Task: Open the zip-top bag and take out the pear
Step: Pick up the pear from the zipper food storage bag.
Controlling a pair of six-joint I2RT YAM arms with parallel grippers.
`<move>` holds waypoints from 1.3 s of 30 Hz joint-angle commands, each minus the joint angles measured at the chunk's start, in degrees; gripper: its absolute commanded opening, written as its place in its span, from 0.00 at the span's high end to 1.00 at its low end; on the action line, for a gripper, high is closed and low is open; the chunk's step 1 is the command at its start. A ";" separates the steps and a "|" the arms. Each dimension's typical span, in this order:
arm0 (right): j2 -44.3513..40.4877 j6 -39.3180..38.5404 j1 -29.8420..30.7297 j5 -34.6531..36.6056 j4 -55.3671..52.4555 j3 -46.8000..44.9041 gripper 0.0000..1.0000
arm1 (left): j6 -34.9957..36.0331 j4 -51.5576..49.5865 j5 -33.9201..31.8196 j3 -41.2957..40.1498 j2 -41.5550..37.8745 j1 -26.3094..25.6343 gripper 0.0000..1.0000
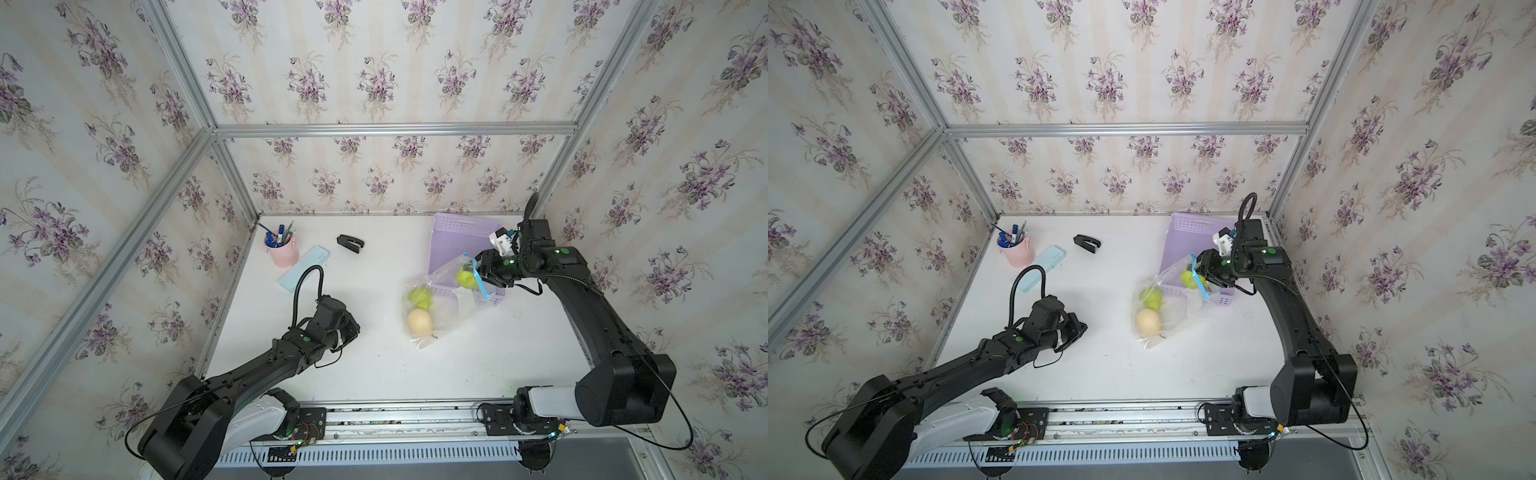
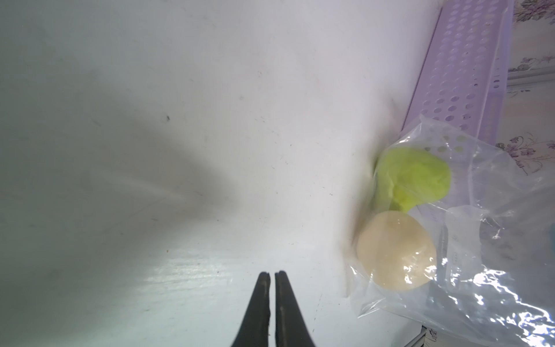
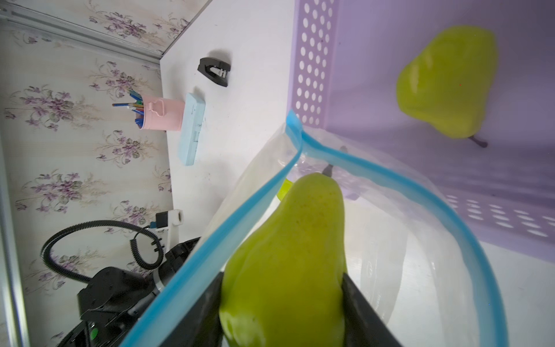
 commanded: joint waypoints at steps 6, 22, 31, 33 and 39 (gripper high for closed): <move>-1.53 -0.89 -0.08 5.06 0.15 -1.23 0.66 | -1.67 5.08 3.50 6.85 6.58 -4.85 0.39; -3.37 -0.76 -0.12 1.04 3.03 -7.84 0.66 | -9.86 29.35 1.76 20.28 39.40 -13.08 0.13; -4.34 -0.84 -0.16 0.61 4.04 -11.48 0.68 | -7.69 29.81 5.43 26.60 45.73 -12.57 0.86; -4.41 -0.25 -0.17 -0.38 4.96 -12.10 0.68 | -7.34 30.01 5.75 25.13 44.67 -12.21 0.94; -4.96 -0.13 -0.21 -1.01 5.03 -11.71 0.70 | -3.96 24.86 7.38 22.10 39.31 -9.53 1.00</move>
